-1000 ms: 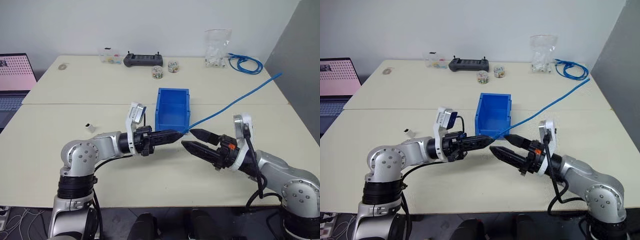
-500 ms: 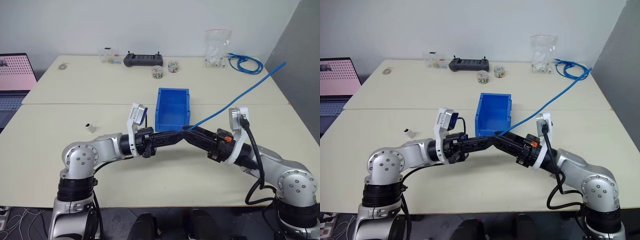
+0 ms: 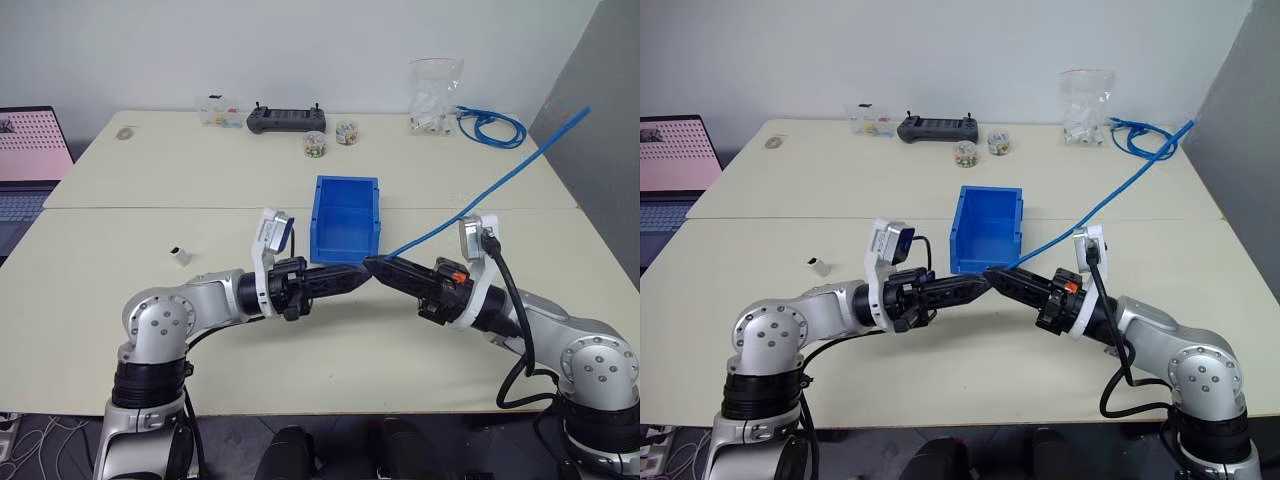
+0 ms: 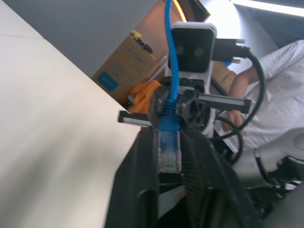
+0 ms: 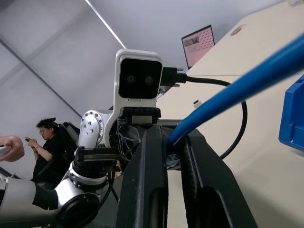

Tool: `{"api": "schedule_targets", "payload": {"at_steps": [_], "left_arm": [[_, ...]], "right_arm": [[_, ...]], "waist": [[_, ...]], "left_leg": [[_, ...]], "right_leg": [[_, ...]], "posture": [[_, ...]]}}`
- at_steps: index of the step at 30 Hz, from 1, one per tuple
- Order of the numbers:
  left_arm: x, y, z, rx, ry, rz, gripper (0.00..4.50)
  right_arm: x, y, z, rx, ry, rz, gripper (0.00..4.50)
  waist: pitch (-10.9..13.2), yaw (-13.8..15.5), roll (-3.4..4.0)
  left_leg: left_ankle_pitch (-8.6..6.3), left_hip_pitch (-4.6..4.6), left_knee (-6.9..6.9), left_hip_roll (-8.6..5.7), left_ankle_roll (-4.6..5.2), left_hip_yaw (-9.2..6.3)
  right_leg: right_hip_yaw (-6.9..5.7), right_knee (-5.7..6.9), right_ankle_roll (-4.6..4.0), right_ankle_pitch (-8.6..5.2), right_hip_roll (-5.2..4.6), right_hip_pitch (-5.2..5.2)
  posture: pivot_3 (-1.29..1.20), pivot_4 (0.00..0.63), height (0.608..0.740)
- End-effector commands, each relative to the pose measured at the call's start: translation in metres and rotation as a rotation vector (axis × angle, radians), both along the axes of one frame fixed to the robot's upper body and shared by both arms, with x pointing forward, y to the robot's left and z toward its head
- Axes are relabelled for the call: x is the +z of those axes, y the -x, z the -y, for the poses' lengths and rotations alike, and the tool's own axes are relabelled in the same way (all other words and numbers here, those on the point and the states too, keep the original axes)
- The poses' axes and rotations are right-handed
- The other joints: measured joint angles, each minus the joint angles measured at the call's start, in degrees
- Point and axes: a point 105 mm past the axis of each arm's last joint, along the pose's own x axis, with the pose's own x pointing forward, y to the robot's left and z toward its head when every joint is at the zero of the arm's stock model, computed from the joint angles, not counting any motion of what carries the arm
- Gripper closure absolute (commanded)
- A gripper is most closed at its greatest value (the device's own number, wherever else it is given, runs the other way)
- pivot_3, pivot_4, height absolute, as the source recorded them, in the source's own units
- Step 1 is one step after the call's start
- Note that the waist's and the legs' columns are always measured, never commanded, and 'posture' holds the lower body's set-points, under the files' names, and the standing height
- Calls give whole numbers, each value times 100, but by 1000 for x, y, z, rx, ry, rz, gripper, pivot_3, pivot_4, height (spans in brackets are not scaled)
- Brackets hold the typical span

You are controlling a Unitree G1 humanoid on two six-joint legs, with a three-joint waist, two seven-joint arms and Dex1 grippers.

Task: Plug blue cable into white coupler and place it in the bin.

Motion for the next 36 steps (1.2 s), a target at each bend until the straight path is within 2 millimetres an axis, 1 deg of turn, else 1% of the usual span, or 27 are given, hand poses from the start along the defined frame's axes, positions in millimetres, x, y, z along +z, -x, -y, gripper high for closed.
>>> {"api": "schedule_targets", "payload": {"at_steps": [1,4,5,6,8,9,11,13,14,15,17,20,21,23,25,27,28,30,32,34,36], "left_arm": [[3,-3,-5,33,3,34,2729],[2,-1,-8,34,-3,38,2078],[2,0,-9,35,-5,39,1944],[2,2,-11,34,-11,45,1654],[2,6,-16,36,-21,52,1280],[2,8,-18,38,-28,57,1047],[2,13,-25,44,-46,64,756],[1,23,-31,34,-72,73,340],[1,28,-33,30,-84,77,215],[0,32,-35,33,-96,84,0],[-1,34,-38,61,-113,95,0],[-23,20,-48,291,-232,153,0],[-28,18,-50,340,-251,164,0],[-36,6,-55,483,-280,179,0],[-51,-21,-77,774,-375,197,0],[-60,-38,-98,1008,-445,198,0],[-65,-44,-112,1133,-492,190,0],[-75,-51,-138,1342,-579,170,0],[-85,-54,-159,1522,-643,128,0],[-92,-56,-170,1659,-683,92,0],[-94,-61,-174,1745,-710,84,0]], "right_arm": [[10,12,-7,77,-33,34,4411],[9,10,-7,71,-30,32,4411],[8,9,-6,68,-27,30,4411],[6,6,-5,62,-21,29,4411],[2,3,-4,53,-6,29,4412],[1,1,-4,49,0,30,4417],[-2,-4,-2,34,12,33,4420],[-6,-11,1,13,30,37,4421],[-8,-13,2,4,36,38,4421],[-9,-16,4,-5,42,39,4422],[-11,-20,7,-15,53,45,4422],[-15,-23,9,-19,78,55,4423],[-16,-23,9,-18,83,58,4423],[-18,-22,9,-14,91,61,4423],[-21,-23,8,-12,109,63,4423],[-23,-23,9,-11,120,64,4425],[-24,-23,9,-10,126,64,4425],[-26,-23,9,-8,137,67,4426],[-27,-24,9,-7,144,69,4426],[-27,-25,9,-8,147,72,4426],[-27,-26,8,-9,149,76,4426]], "waist": [[0,0,0],[0,-1,0],[0,-1,0],[0,-1,0],[0,-5,0],[0,-7,0],[1,-3,0],[2,-3,1],[2,-12,0],[3,-11,1],[4,-4,3],[5,18,2],[6,10,3],[6,18,2],[6,46,4],[6,93,4],[6,104,4],[9,114,0],[9,122,-1],[9,147,-2],[9,161,-3]], "left_leg": [[0,-1,0,0,0,0],[0,-6,-1,1,0,1],[0,-10,-1,1,0,1],[0,-10,-1,1,0,2],[0,-10,-1,1,0,2],[0,-10,-2,1,0,3],[0,-10,-2,1,0,3],[0,-10,-3,2,0,4],[0,-11,-3,2,0,4],[0,-11,-4,4,0,6],[0,-11,-6,3,0,6],[0,-13,-4,2,0,4],[0,-10,-6,2,0,8],[0,-11,-8,3,0,11],[0,-15,-8,4,0,4],[0,-15,-7,4,0,2],[0,-12,-7,2,0,4],[0,-16,-5,3,0,5],[-1,-17,-6,3,1,7],[-1,-21,-6,2,1,6],[-1,-24,-4,1,1,5]], "right_leg": [[0,0,0,0,0,-2],[1,0,0,0,0,-9],[1,1,0,0,0,-12],[2,1,0,0,0,-12],[2,1,0,0,0,-13],[3,1,0,0,0,-13],[3,2,0,0,0,-15],[5,1,0,0,0,-16],[4,1,0,0,0,-16],[5,0,0,0,1,-18],[6,0,-1,0,0,-18],[4,0,0,0,-1,-18],[9,-6,0,0,-2,-16],[13,-11,-1,0,-3,-17],[6,-13,-1,0,-3,-18],[4,-15,-1,1,-3,-16],[6,-18,1,2,-4,-11],[6,-18,2,2,-3,-15],[7,-21,2,3,-4,-15],[6,-22,2,4,-4,-16],[3,-23,3,6,-5,-16]], "posture": [[0,150,740],[0,150,740],[0,150,740],[0,150,740],[0,150,740],[0,150,740],[0,150,740],[0,150,740],[0,150,740],[0,150,740],[0,150,740],[0,150,740],[0,150,740],[0,150,740],[0,150,740],[0,150,740],[0,150,740],[0,150,740],[0,150,740],[0,150,740],[0,150,740]]}}
